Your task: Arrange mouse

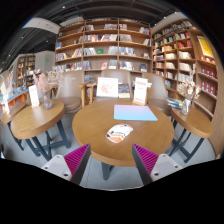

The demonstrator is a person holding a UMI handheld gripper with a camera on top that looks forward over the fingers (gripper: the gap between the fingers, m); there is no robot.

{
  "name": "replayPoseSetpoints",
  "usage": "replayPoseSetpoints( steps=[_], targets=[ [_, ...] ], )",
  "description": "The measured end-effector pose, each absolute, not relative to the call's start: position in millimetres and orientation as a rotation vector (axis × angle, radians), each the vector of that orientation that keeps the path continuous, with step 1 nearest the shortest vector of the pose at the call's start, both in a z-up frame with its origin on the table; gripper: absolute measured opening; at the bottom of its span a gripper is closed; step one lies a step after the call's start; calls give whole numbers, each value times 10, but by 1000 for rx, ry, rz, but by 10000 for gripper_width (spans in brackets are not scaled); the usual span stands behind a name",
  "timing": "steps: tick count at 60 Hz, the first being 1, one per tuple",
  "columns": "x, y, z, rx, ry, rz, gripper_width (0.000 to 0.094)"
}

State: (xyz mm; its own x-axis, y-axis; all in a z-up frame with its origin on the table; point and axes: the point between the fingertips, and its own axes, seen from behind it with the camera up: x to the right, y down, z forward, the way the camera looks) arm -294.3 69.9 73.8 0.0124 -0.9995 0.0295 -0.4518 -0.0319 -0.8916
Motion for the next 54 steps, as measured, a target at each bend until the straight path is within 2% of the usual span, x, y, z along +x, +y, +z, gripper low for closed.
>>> replayPoseSetpoints(
  steps=[33, 54],
  targets=[
    [-1809, 627, -25, -1606, 1636, -933, 858],
    [-1219, 562, -98, -1645, 1662, -899, 862]
  ],
)
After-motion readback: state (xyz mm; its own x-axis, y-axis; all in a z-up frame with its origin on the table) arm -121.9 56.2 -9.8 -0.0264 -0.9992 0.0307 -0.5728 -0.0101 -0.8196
